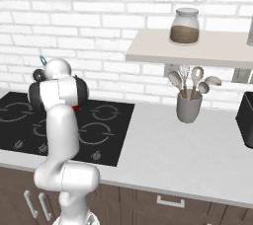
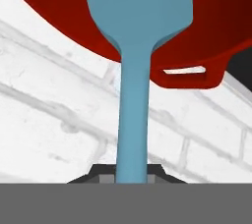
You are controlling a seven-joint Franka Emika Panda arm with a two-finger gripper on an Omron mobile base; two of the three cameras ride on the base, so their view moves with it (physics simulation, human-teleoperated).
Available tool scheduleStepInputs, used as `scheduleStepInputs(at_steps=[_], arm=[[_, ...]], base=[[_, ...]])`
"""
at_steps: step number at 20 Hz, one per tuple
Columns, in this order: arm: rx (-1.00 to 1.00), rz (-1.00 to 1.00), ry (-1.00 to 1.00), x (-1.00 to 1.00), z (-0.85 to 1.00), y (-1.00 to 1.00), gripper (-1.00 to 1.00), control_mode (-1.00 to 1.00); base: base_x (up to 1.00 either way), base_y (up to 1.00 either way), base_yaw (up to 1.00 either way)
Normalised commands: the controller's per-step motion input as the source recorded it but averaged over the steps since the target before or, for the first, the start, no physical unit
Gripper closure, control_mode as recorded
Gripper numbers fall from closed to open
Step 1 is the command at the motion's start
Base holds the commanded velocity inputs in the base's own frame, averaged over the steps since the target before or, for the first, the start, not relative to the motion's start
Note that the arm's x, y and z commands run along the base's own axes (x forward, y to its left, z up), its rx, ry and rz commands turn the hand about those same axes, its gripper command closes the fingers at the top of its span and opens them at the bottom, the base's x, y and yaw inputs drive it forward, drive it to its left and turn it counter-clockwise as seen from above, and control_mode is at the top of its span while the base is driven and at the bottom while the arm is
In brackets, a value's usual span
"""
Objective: Put the lime and lime in the pot. Retrieve the spatula and lightly stir the vegetables in the pot.
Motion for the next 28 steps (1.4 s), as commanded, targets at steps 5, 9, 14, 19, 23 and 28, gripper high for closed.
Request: scheduleStepInputs(at_steps=[5,9,14,19,23,28], arm=[[0.09,0.00,0.02,0.00,-0.42,-0.43,1.00,-1.00],[0.02,0.03,0.09,-0.03,-0.65,-0.35,1.00,-1.00],[0.04,0.05,0.03,-0.09,-0.81,-0.27,1.00,-1.00],[0.07,0.07,0.00,-0.03,-0.49,-0.02,1.00,-1.00],[0.06,0.11,0.00,-0.32,-0.53,0.10,1.00,-1.00],[0.09,0.13,0.00,-0.08,-0.51,0.26,1.00,-1.00]], base=[[0.00,0.00,0.00],[0.00,0.00,0.00],[0.00,0.00,0.00],[0.00,0.00,0.00],[0.00,0.00,0.00],[0.00,0.00,0.00]])
